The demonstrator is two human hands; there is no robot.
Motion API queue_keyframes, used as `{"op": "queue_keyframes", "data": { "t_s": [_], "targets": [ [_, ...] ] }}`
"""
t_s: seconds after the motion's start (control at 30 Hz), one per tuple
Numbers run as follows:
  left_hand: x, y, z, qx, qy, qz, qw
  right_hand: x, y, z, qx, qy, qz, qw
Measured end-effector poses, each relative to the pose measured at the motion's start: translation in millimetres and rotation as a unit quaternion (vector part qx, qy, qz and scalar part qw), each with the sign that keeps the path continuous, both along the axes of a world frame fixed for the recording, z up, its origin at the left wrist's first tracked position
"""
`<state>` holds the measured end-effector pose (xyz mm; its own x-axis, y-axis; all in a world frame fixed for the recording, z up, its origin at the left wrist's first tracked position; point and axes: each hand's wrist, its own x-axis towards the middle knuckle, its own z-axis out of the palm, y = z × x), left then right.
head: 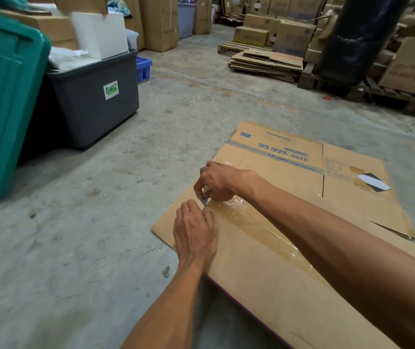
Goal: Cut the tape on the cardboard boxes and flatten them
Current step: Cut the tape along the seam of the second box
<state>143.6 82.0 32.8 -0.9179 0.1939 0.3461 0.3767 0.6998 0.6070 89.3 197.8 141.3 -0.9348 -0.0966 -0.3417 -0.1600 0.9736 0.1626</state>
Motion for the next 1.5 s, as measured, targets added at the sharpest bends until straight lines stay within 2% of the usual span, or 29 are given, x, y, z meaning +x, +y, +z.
{"op": "queue_keyframes", "data": {
  "t_s": [0.23,0.53,1.03,1.5],
  "targets": [
    [-1,1,0,0.005,-0.001,-0.003,1.0,-3,-1,-2,0.011,-0.009,0.025,1.0],
    [-2,2,4,0.019,-0.003,-0.015,1.0,1,6,-3,0.009,0.034,0.102,0.994],
    [-4,3,3,-0.013,-0.001,-0.029,1.0,4,21,1,0.032,0.067,0.167,0.983],
    [-5,1,6,-0.016,0.016,-0.047,0.999,1,41,6,0.047,0.087,0.154,0.983]
  ]
}}
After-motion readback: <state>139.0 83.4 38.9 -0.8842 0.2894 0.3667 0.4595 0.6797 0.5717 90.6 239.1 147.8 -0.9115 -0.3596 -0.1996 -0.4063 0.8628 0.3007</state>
